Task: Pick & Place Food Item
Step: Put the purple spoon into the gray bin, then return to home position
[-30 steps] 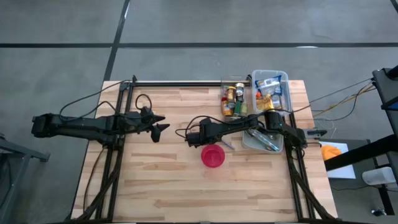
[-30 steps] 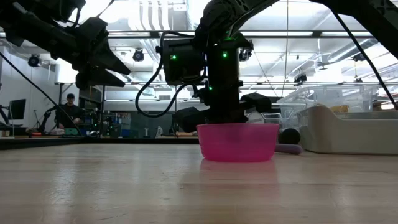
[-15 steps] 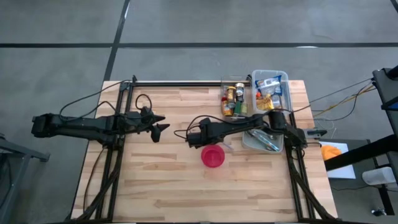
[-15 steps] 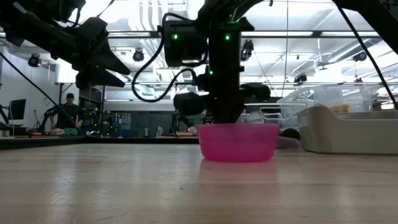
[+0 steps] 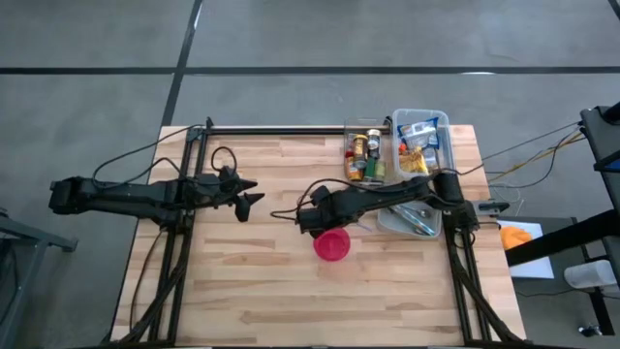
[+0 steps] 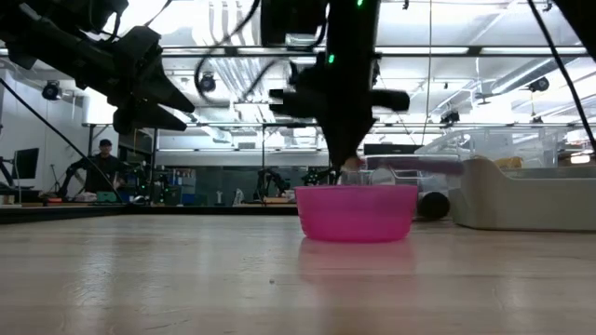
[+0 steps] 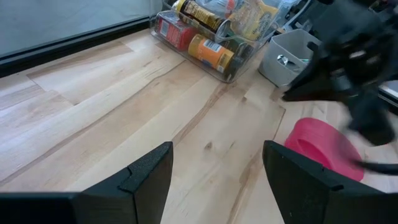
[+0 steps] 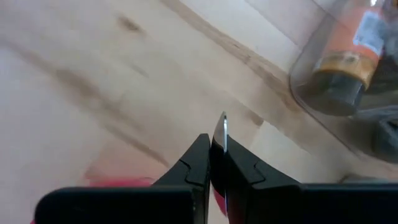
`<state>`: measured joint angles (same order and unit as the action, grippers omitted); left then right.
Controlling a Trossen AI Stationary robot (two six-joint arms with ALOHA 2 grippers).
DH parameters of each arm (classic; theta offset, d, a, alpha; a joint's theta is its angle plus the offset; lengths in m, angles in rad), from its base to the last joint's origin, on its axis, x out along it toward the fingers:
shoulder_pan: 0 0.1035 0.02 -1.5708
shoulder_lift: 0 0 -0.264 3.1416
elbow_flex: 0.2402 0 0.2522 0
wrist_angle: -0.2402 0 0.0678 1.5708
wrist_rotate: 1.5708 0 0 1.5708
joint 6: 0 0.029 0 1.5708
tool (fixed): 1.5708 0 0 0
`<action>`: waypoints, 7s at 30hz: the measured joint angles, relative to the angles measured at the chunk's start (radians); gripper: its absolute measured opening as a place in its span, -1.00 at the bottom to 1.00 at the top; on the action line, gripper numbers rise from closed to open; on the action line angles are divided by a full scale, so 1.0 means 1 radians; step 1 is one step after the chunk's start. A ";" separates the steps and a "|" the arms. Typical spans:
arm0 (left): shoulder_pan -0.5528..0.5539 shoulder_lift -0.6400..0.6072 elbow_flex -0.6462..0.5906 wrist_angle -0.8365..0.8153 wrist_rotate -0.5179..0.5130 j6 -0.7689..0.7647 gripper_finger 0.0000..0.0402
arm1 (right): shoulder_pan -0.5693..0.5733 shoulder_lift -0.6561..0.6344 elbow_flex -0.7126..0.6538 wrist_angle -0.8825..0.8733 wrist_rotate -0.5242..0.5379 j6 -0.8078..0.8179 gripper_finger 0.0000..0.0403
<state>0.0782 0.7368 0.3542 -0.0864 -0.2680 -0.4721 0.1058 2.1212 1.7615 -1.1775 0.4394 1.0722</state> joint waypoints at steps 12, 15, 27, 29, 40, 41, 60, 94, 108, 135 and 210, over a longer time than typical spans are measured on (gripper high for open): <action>0.000 0.000 0.000 -0.009 0.000 0.000 0.24 | 0.108 -0.164 -0.001 -0.109 -0.060 -0.242 -0.91; 0.000 0.000 0.000 -0.021 0.000 0.000 0.24 | 0.129 -0.198 -0.002 -0.183 -0.058 -0.242 -0.91; 0.000 0.000 0.000 -0.024 0.000 0.000 0.24 | 0.192 -0.297 -0.040 -0.391 -0.044 -0.241 -0.91; 0.000 0.000 0.000 -0.024 0.000 0.000 0.24 | 0.194 -0.311 -0.076 -0.394 -0.044 -0.241 -0.91; 0.000 0.000 0.000 -0.030 0.000 0.000 0.24 | 0.193 -0.450 -0.368 -0.321 -0.044 -0.173 -0.91; 0.000 0.000 0.000 -0.032 0.000 0.000 0.24 | 0.193 -0.469 -0.400 -0.294 -0.045 -0.167 -0.91; 0.000 0.000 0.000 -0.041 0.000 0.000 0.24 | 0.094 -0.787 -0.954 0.197 0.067 -0.167 -0.91; 0.000 0.000 0.000 -0.046 0.000 0.000 0.24 | 0.055 -0.784 -1.029 0.346 0.118 -0.160 -0.05; 0.000 0.000 0.000 -0.046 0.000 0.000 0.24 | 0.055 -0.784 -1.029 0.353 0.109 -0.167 0.17; 0.000 0.000 0.000 -0.047 0.000 0.000 0.24 | 0.174 -0.787 -0.873 0.685 0.268 -0.481 -0.41; 0.000 0.000 0.000 -0.047 0.000 0.000 0.24 | 0.142 -2.119 -1.747 1.336 -0.421 -1.257 -0.92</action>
<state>0.0783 0.7364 0.3542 -0.1332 -0.2681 -0.4721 0.2481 0.0025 0.0147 0.1585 0.0185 -0.1844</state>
